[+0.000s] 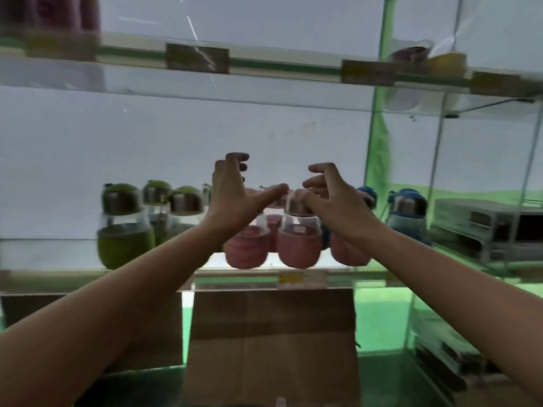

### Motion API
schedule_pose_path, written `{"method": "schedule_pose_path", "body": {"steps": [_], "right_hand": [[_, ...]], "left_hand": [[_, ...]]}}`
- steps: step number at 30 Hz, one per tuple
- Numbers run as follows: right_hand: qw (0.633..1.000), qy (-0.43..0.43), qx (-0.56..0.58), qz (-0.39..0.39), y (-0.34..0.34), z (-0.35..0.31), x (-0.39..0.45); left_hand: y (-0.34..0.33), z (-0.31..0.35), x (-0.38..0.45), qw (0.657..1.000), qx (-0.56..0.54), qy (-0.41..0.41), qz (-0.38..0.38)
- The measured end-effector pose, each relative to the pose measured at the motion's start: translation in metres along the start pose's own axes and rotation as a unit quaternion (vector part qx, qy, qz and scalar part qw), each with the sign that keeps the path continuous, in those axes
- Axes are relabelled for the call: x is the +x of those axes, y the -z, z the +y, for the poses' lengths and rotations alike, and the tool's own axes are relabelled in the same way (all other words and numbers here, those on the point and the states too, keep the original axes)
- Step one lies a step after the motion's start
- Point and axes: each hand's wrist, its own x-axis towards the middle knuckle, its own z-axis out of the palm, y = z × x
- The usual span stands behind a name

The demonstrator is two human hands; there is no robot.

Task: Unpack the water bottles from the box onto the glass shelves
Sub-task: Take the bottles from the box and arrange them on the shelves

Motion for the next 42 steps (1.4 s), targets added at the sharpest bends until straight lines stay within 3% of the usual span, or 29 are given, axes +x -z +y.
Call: {"method": "schedule_pose_path", "body": {"steps": [7, 17, 27, 33, 42], "right_hand": [[0.997, -0.043, -0.057, 0.000, 0.100, 0.065, -0.001], [0.990, -0.112, -0.083, -0.036, 0.210, 0.151, 0.046], [0.983, -0.121, -0.060, -0.122, 0.186, 0.203, 0.061], [0.970, -0.099, -0.181, -0.126, 0.164, 0.198, 0.077], [0.957, -0.156, -0.062, -0.238, 0.198, 0.207, 0.095]], "left_hand": [[-0.117, 0.064, 0.000, 0.996, -0.050, -0.028, -0.067], [-0.225, 0.112, 0.023, 0.989, -0.086, 0.060, -0.106], [-0.276, 0.094, 0.002, 0.958, -0.108, 0.193, -0.181], [-0.280, 0.101, 0.000, 0.954, -0.070, 0.215, -0.197], [-0.300, 0.094, 0.013, 0.925, -0.151, 0.223, -0.267]]}}
